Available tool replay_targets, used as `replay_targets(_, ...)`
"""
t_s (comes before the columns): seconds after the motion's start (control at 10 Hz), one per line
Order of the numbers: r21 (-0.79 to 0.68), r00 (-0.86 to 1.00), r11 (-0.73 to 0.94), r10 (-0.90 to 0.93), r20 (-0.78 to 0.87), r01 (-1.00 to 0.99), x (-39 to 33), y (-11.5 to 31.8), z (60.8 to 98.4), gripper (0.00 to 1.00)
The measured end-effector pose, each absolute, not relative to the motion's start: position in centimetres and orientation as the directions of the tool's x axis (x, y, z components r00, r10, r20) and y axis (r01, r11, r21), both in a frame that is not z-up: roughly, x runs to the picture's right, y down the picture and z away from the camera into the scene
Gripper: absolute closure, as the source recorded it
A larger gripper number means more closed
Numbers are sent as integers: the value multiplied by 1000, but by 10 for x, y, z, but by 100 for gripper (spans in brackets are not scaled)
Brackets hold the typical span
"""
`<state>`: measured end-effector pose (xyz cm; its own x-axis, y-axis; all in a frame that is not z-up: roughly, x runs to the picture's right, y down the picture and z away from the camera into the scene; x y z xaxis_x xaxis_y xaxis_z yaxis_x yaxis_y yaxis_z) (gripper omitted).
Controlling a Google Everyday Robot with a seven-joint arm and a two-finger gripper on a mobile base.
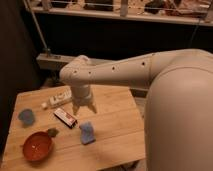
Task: Pick up the ceramic cup
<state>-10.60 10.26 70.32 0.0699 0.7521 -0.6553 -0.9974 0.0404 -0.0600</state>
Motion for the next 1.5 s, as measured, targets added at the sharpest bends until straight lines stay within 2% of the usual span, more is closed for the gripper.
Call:
replay_targets(0.8,-64,69,37,757,-649,-997,-109,98,705,35)
replay_targets(1.1,-81,122,91,766,-631,-992,-145,82,717,35)
replay_targets(1.5,-162,318,280,715,-623,-946,-261,84,739,35)
